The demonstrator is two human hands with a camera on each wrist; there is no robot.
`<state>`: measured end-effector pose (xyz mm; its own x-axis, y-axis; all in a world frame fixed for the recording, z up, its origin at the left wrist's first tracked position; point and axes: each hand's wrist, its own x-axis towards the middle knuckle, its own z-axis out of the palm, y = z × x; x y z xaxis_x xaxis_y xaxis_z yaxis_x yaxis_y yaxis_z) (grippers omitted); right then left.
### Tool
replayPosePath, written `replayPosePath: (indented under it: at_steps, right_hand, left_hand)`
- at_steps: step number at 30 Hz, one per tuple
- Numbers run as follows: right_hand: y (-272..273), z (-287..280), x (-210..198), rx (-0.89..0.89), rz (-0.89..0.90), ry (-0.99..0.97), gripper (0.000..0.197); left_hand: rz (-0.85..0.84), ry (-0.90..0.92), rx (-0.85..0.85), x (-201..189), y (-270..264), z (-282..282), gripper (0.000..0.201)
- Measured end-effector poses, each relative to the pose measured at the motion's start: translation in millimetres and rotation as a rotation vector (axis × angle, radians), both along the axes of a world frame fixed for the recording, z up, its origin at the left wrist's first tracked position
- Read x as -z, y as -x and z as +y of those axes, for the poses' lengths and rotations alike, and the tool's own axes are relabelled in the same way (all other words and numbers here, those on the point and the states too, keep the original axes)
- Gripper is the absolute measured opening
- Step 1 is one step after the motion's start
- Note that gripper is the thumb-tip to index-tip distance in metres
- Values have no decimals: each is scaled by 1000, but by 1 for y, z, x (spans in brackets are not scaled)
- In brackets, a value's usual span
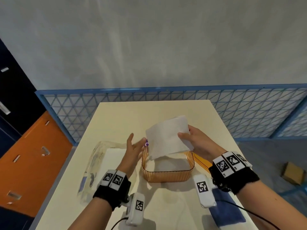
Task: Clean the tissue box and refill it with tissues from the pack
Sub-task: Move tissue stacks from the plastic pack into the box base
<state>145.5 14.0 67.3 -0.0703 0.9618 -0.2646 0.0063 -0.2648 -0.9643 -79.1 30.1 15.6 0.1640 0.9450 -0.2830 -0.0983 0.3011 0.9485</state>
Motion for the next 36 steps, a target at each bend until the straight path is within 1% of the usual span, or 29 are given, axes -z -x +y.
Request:
replayPosePath:
  at_steps: [1,2,3,4,6,9,11,13,14,16,19,20,22,25,27,29,31,33,36]
  right_hand:
    - [-1,-1,2,5,27,-3,37]
    - [-1,-1,3,11,50,-10,37]
    - [0,-2,5,16,70,-21,36]
    - [0,-3,6,21,81,-30,34]
    - [1,-3,11,29,84,-45,32]
    - [1,0,18,23,43,-63,33]
    - [-1,2,20,32,30,-79,34]
    - [-2,2,23,45,25,-100,33]
    - [-3,1,25,48,6,-108,33]
    - [-5,-4,36,51,-75,-98,32]
    - [-7,-11,61,89,-299,-54,29]
    - [-5,-13,69,110,-343,-26,29]
    - [0,-14,80,137,-372,5,30]
    - [6,-9,85,152,-436,16,27]
    - [6,-6,84,158,-455,10,23]
    - [5,-4,80,164,-442,-14,19]
    - [1,-2,76,157,-441,-17,20]
    - [-4,-1,76,115,-462,40,23]
    - [-8,2,77,77,-527,107,20]
  left_hand:
    - [-162,123,16,6,-1,4,86]
    - [-253,199,44,8,-1,7,94]
    - [-286,224,74,7,-3,8,98]
    - [-276,211,83,7,-5,10,96]
    - [-223,144,84,8,-10,15,82]
    - [-147,76,86,1,-16,21,60]
    - [-26,-14,43,-1,-17,24,50]
    - [109,-154,1,0,-16,23,40]
    - [148,-211,-14,-1,-17,20,36]
    - [206,-272,-49,5,-20,12,33]
    - [335,-280,-75,30,-26,2,25]
    - [384,-278,-60,39,-28,-1,26]
    - [476,-306,-31,52,-30,-3,28]
    - [522,-314,-42,52,-34,-2,31]
    - [492,-314,-62,49,-35,0,33]
    - [419,-315,-90,45,-35,2,35]
    - [393,-320,-98,40,-34,1,42]
    - [396,-320,-56,38,-31,-3,52]
    - [442,-291,13,38,-27,-8,58]
